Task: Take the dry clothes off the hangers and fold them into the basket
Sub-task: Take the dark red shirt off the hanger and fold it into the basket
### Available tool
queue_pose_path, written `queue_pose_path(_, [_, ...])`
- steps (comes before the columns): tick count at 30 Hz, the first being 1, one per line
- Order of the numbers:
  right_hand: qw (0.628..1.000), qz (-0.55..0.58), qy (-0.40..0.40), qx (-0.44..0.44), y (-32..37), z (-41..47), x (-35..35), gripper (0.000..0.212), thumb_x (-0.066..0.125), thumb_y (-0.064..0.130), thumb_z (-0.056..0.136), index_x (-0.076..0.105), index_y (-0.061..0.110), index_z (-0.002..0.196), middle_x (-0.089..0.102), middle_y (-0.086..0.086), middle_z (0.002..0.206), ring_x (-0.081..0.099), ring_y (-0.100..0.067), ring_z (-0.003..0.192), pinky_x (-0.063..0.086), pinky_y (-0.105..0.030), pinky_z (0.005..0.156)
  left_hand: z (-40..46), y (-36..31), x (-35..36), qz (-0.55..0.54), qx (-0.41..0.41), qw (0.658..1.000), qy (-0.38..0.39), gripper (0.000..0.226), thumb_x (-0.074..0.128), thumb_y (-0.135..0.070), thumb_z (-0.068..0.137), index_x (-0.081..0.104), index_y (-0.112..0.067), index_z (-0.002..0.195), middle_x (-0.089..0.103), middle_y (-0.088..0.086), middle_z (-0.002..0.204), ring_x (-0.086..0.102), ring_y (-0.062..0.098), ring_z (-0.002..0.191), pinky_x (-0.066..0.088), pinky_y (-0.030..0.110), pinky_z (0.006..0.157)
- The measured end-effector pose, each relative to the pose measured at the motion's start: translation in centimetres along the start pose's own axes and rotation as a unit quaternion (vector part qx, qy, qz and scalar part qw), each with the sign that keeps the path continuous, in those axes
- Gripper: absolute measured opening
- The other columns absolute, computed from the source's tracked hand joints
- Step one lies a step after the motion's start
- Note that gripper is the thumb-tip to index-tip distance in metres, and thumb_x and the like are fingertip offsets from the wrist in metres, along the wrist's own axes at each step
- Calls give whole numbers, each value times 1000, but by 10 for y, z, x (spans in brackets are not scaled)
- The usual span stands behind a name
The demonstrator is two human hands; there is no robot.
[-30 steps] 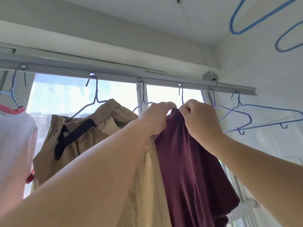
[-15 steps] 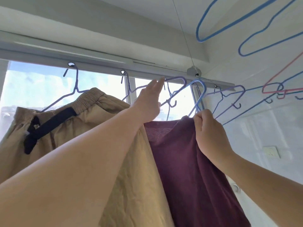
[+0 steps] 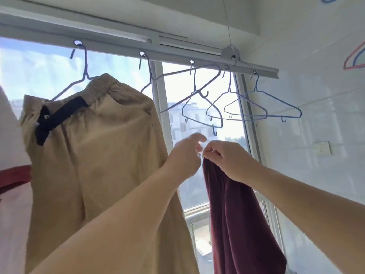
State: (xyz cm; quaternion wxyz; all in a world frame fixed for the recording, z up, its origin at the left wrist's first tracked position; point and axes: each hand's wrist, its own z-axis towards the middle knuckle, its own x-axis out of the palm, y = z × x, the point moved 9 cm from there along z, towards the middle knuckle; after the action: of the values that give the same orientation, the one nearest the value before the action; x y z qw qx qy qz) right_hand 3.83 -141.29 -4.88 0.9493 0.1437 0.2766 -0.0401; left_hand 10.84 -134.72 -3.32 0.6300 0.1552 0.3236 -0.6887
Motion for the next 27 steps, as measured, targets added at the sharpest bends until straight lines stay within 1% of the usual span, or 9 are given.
queue_pose_path(4, [998,38,52,4,0,-31,9,16,55,28,92,68,20,98,65,3,85,56,-7,76,38,-11,67,-41,27,41,-152,-120,976,100,44,37,9,92,48,-19,123,63,3,111,60,17,105,51,24,82])
queue_pose_path(7, [994,82,70,21,-2,-55,4,10,60,29,88,69,24,92,65,6,80,56,-1,70,40,-8,65,-72,33,62,-292,-164,927,168,47,41,14,89,50,-18,123,62,-1,106,59,9,98,51,15,74])
queue_pose_path(9, [988,110,97,45,-4,-70,5,8,63,29,86,69,26,88,64,9,79,57,4,70,41,-4,67,-93,31,73,-376,-180,885,207,46,49,13,86,54,-18,120,65,-3,103,60,8,96,51,16,74])
queue_pose_path(12, [973,149,149,91,-7,-97,10,7,65,29,84,70,30,89,66,10,76,61,0,74,45,-16,76,-118,26,90,-381,-177,873,248,41,60,2,85,56,-24,117,65,-4,111,59,13,108,46,28,91])
queue_pose_path(16, [958,161,206,116,-2,-128,15,16,65,22,85,67,32,96,66,16,77,62,6,75,41,-14,76,-148,15,110,-369,-164,868,290,31,61,-7,86,59,-22,112,63,-5,113,58,8,104,44,19,82])
queue_pose_path(19, [952,161,215,143,-1,-152,17,19,66,18,84,67,34,95,65,16,77,60,6,74,41,-13,75,-172,23,121,-325,-177,883,288,20,64,-15,85,62,-15,105,65,6,112,58,24,109,45,37,94])
queue_pose_path(21, [947,160,221,171,-1,-172,21,19,68,19,83,68,33,95,65,16,76,59,5,72,42,-14,76,-193,30,123,-329,-197,881,278,16,65,-16,85,63,-12,100,65,12,109,59,28,109,45,41,98])
queue_pose_path(24, [932,151,249,214,1,-203,37,20,69,17,82,68,31,96,64,13,78,59,2,71,45,-19,77,-226,41,124,-382,-226,854,271,21,65,-12,85,62,-1,103,65,15,103,63,25,100,50,35,93])
queue_pose_path(27, [915,149,284,245,9,-232,59,20,70,18,81,68,32,96,64,4,84,59,-3,69,47,-21,72,-260,43,122,-458,-240,816,258,16,62,-7,86,60,1,100,63,8,93,65,13,84,55,25,77])
